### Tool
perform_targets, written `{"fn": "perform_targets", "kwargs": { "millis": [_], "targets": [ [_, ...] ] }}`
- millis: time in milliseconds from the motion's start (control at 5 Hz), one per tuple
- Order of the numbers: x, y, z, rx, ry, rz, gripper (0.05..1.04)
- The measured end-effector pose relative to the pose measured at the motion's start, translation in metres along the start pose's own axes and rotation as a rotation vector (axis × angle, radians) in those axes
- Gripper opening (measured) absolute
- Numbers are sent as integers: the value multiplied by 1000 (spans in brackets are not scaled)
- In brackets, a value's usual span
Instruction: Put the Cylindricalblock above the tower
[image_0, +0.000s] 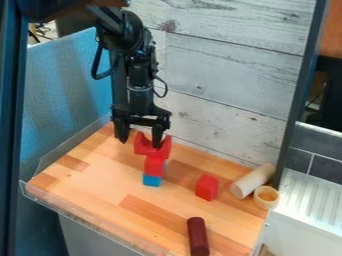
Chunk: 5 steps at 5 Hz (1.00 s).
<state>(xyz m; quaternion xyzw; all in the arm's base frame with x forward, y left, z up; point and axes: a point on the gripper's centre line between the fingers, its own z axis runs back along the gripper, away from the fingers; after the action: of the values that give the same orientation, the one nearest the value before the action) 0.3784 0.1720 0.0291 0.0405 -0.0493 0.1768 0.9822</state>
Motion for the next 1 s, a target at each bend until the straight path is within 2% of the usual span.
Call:
{"fn": "perform_targets", "kwargs": {
  "millis": [200, 400, 600, 1000],
  "targets": [
    [-3, -2, -9, -13, 21, 8, 999],
    [-12, -3, -4, -64, 39, 6, 998],
    [-6, 6, 19, -90, -20, 22, 998],
    [-8, 6, 47, -143, -72, 11, 998]
  ]
}}
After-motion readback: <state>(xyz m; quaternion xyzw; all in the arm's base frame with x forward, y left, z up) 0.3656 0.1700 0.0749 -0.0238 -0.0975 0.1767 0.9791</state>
